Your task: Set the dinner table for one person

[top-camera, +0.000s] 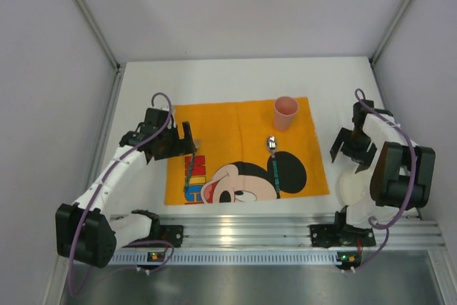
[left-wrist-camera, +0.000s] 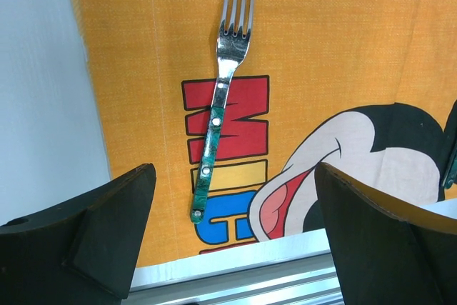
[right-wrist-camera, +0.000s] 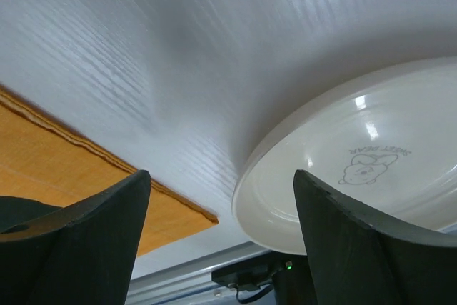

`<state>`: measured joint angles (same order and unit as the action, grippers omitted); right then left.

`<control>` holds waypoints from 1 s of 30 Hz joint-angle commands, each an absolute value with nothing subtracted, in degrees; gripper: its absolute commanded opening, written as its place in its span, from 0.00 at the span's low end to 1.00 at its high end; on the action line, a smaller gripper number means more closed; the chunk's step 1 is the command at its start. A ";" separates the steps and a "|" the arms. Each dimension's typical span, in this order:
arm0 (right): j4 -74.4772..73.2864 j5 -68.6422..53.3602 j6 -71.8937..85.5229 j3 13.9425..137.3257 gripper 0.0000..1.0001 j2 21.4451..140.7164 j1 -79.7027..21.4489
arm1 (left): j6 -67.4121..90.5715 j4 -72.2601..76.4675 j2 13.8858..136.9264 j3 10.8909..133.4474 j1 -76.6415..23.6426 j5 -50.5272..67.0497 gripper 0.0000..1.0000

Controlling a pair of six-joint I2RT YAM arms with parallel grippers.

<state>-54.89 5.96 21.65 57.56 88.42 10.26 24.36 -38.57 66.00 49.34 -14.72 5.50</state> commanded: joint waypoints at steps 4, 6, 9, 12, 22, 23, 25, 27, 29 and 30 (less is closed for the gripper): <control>-49.84 6.07 22.41 55.64 0.70 93.15 10.99 | 24.43 -36.21 63.63 48.87 -14.94 4.04 0.98; -48.17 5.89 22.59 55.20 0.53 94.39 10.90 | 24.52 -36.30 63.89 48.78 -14.85 3.87 0.98; -46.59 5.19 22.68 54.76 0.28 96.59 10.99 | 24.43 -36.12 64.42 48.87 -14.85 3.78 0.98; -45.79 5.18 22.59 54.49 0.07 97.64 10.90 | 24.43 -36.21 65.04 49.04 -14.85 3.43 0.98; -51.84 2.02 26.80 67.82 0.00 88.34 10.64 | 24.00 -36.12 66.88 49.30 -14.85 4.57 0.98; -52.99 2.80 26.98 74.73 0.00 87.55 10.29 | 23.99 -36.73 67.06 50.18 -14.85 4.83 0.98; -57.18 5.26 26.98 83.54 0.00 87.01 5.84 | 23.65 -37.26 67.24 51.23 -14.85 5.01 0.98; -61.85 9.99 26.98 99.96 0.00 90.50 1.34 | 23.38 -38.40 67.24 52.99 -14.85 4.05 0.98; -67.74 12.64 27.77 116.75 0.00 93.94 -7.62 | 23.20 -39.37 66.89 55.09 -14.85 3.17 0.98; -69.50 13.18 28.03 121.94 0.00 97.70 -10.52 | 23.29 -40.42 66.71 55.80 -14.85 2.21 0.98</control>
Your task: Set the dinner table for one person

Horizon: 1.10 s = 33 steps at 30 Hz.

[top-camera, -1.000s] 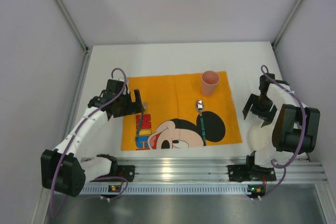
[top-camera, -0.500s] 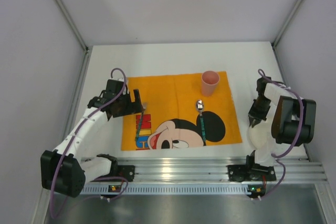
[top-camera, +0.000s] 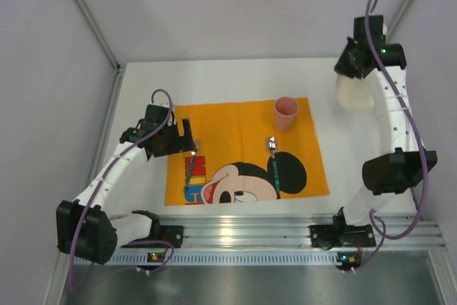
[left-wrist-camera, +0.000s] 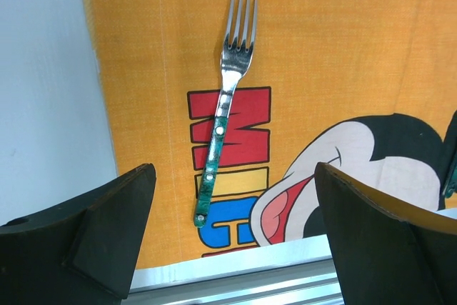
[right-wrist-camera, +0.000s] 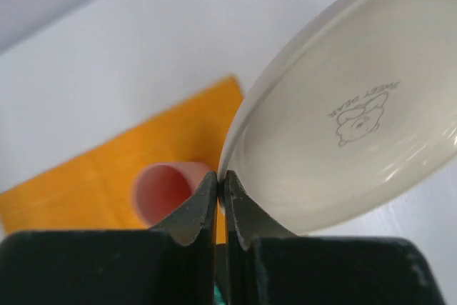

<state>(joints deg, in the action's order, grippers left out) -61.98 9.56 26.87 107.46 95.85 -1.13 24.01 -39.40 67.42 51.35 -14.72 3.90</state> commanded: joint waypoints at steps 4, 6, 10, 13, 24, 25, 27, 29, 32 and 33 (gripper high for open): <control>-74.71 17.22 29.36 141.65 0.00 107.21 -31.74 | 23.73 -42.97 65.39 59.06 -14.77 0.70 0.98; -70.25 17.41 28.31 141.08 0.00 109.59 -38.81 | 24.08 -44.29 64.25 60.20 -14.77 0.53 0.98; -64.61 12.32 23.66 134.40 0.00 114.33 -53.49 | 24.96 -48.15 60.05 60.47 -14.77 -4.82 0.98; -64.42 9.68 22.77 133.95 0.00 118.91 -57.99 | 25.93 -50.27 55.74 60.21 -14.77 -7.72 0.98; -64.78 12.48 22.06 124.64 0.00 124.89 -58.97 | 29.62 -55.98 46.15 57.39 -14.77 -10.19 0.98; -64.25 12.13 22.23 121.41 0.00 124.81 -58.97 | 29.79 -56.25 45.27 57.22 -14.77 -10.28 0.98; -59.61 8.80 22.06 117.18 0.00 123.84 -58.89 | 30.23 -56.77 44.56 57.22 -14.77 -10.46 0.98; -55.83 4.16 21.97 111.46 0.00 122.96 -58.97 | 30.58 -57.39 43.86 57.30 -14.77 -10.46 0.99; -52.65 1.50 21.97 109.69 0.00 123.48 -59.06 | 30.85 -57.66 43.59 57.57 -14.77 -10.11 0.98; -52.47 1.23 21.62 109.77 0.00 124.01 -59.06 | 30.94 -57.66 43.68 57.74 -14.77 -10.11 0.98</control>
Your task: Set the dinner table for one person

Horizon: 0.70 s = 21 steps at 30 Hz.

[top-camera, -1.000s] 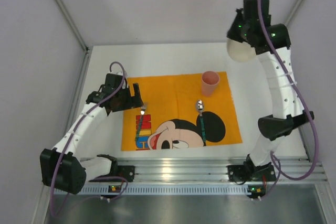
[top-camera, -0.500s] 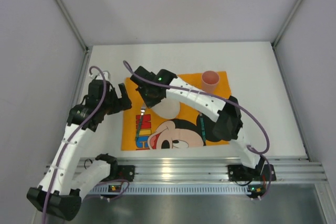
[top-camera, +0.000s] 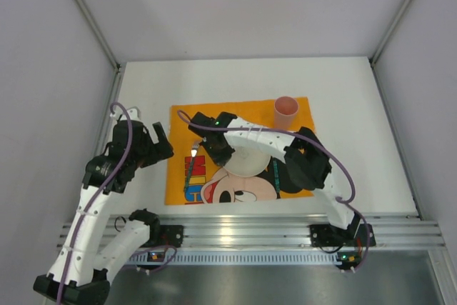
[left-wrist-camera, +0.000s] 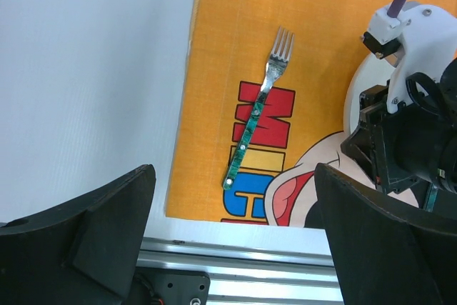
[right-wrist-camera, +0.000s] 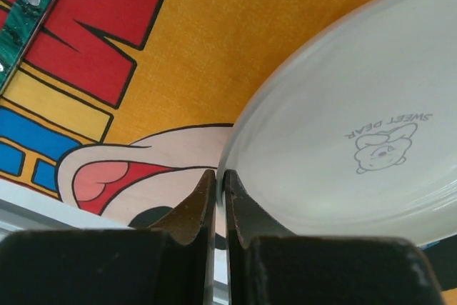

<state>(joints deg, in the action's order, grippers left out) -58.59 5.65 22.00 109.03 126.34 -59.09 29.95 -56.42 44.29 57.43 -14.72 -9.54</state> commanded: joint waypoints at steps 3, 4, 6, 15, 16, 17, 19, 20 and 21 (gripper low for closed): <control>-51.33 0.27 21.01 109.78 0.07 123.49 -59.06 | 30.68 -57.57 44.12 58.62 -14.77 -10.37 0.98; -50.81 0.26 20.74 109.60 0.21 122.96 -59.06 | 30.50 -57.57 44.56 59.15 -14.77 -10.63 0.98; -49.40 -2.11 20.57 108.90 0.35 120.51 -59.06 | 29.80 -57.31 45.26 59.76 -14.77 -11.07 0.99; -47.02 -2.64 19.34 105.47 0.87 108.03 -59.15 | 26.55 -52.04 52.81 61.35 -14.77 -16.41 0.99; -46.67 -2.64 19.25 103.82 0.89 106.19 -59.06 | 26.02 -50.03 54.56 61.26 -14.77 -17.91 0.99; -45.36 -2.64 18.90 102.67 0.90 102.00 -59.06 | 25.15 -48.79 55.36 61.26 -14.77 -19.15 0.99; -43.51 -1.68 18.20 98.47 0.91 97.32 -59.06 | 21.81 -41.37 55.81 59.60 -14.77 -22.74 0.99; -42.37 -0.28 17.93 96.70 0.93 92.34 -59.15 | 17.71 -37.13 54.94 57.68 -14.77 -22.85 0.99; -40.28 1.48 17.15 94.85 0.95 89.85 -59.06 | 15.23 -31.00 53.45 54.79 -14.77 -22.76 0.99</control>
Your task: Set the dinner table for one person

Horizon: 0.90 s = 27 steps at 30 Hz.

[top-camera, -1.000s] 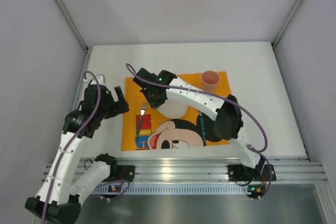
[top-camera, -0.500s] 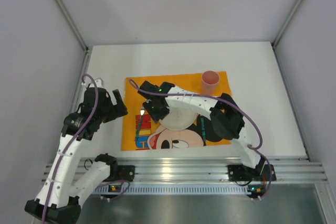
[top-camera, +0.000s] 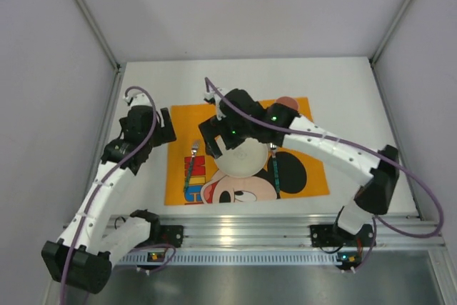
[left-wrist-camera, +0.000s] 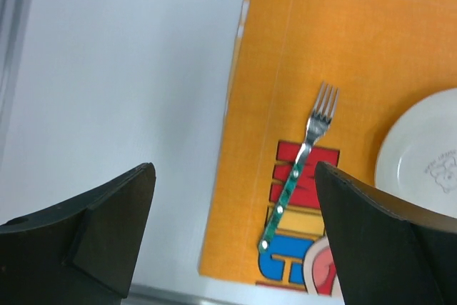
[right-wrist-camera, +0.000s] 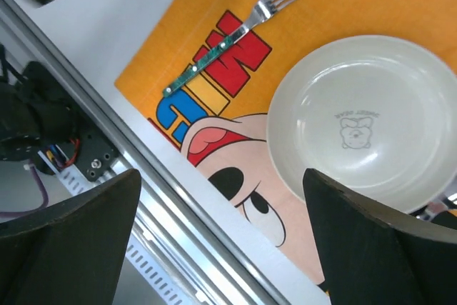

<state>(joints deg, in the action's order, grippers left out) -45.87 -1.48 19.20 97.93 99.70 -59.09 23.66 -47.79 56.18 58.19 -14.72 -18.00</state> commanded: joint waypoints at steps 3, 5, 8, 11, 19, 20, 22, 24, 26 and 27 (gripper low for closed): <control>-35.09 8.77 16.18 86.33 1.00 80.53 -59.15 | 4.07 -3.15 45.20 36.79 -14.77 -19.70 0.99; -33.23 12.73 15.82 79.83 1.00 75.01 -59.06 | -3.55 18.14 40.44 22.37 -14.77 -17.23 0.99; -31.29 13.18 14.25 73.05 1.00 69.55 -59.15 | -3.00 29.08 43.22 13.63 -12.41 -16.54 0.99; -30.94 11.87 11.17 67.60 1.00 64.71 -59.06 | -2.37 38.53 53.59 12.57 -8.53 -11.10 0.99; -29.01 14.15 18.01 57.13 1.00 52.66 -59.06 | 7.55 54.52 78.03 15.19 -0.44 -3.78 0.98; -28.66 15.54 18.45 56.61 1.00 50.99 -59.06 | 6.51 53.01 79.18 16.86 -0.44 -2.04 0.98; -28.65 16.78 18.46 56.43 1.00 49.66 -59.06 | 4.41 52.81 82.61 20.03 1.05 1.13 0.97; -28.57 17.83 18.81 56.60 1.00 48.34 -59.15 | 2.29 61.22 88.38 16.90 1.66 5.59 0.90; -28.65 19.59 19.51 56.69 1.00 47.90 -59.06 | 2.45 63.92 91.05 17.74 1.58 3.09 0.92; -29.09 20.12 19.42 57.04 1.00 47.99 -59.06 | 3.07 62.68 90.18 18.28 0.62 0.81 0.95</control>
